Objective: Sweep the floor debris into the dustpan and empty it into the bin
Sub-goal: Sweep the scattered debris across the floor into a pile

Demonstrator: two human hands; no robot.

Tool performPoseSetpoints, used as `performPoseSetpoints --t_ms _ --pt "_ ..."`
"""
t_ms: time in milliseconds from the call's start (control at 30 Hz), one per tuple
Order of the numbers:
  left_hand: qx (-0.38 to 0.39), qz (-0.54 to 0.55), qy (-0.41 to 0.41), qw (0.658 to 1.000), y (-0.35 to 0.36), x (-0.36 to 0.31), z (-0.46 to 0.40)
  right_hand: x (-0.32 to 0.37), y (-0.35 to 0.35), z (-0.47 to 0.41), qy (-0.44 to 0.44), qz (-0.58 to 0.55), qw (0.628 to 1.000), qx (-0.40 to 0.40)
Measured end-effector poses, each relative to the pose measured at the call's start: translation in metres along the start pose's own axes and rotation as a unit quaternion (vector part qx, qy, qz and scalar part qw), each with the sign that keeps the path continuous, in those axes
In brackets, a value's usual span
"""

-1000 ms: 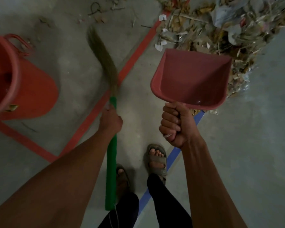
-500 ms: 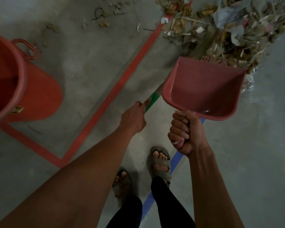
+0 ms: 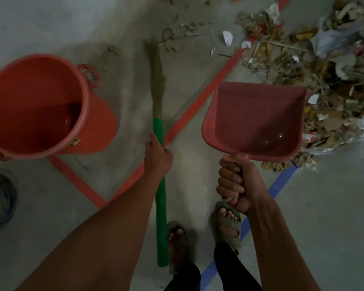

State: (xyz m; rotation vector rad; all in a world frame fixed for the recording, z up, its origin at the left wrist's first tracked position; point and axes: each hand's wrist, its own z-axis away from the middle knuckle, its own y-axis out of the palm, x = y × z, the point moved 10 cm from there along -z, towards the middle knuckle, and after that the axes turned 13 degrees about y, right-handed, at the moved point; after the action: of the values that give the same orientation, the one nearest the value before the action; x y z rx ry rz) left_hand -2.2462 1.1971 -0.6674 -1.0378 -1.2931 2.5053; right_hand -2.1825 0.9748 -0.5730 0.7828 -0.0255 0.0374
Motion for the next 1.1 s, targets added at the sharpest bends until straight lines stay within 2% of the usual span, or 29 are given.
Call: performPoseSetpoints --t_ms 133,300,367,467,567,700,867,1000,1100 --pt "0.056 -0.006 -0.030 0.998 0.007 0.016 -0.021 -0.004 0.015 -0.014 0.017 0.014 1.000 0.004" --pt "0.150 -0.006 0.066 0.986 0.018 -0.010 -0.031 0.000 0.033 -0.024 0.024 0.033 0.999 0.007" --pt "0.156 -0.017 0.114 0.981 0.013 -0.023 -0.027 0.004 0.045 -0.028 0.024 0.040 0.999 0.011" --pt "0.104 -0.007 0.139 0.985 -0.002 -0.029 -0.018 0.020 0.076 -0.034 0.015 0.046 0.999 0.024" --pt "0.026 0.034 0.088 0.995 -0.018 -0.022 -0.008 0.031 0.105 -0.043 0.015 0.060 0.997 0.042" --pt "-0.081 0.082 -0.030 0.993 -0.038 0.001 -0.020 0.029 0.110 -0.063 0.030 0.068 0.996 0.051" --pt "-0.136 0.122 -0.157 0.971 -0.051 0.026 -0.064 0.029 0.089 -0.091 0.066 0.058 0.995 0.049" --pt "-0.106 0.148 -0.226 0.957 -0.043 0.024 -0.114 0.065 0.095 -0.110 0.082 0.066 0.993 0.062" --pt "-0.049 0.122 -0.195 0.972 -0.033 0.007 -0.138 0.097 0.103 -0.121 0.092 0.073 0.990 0.074"
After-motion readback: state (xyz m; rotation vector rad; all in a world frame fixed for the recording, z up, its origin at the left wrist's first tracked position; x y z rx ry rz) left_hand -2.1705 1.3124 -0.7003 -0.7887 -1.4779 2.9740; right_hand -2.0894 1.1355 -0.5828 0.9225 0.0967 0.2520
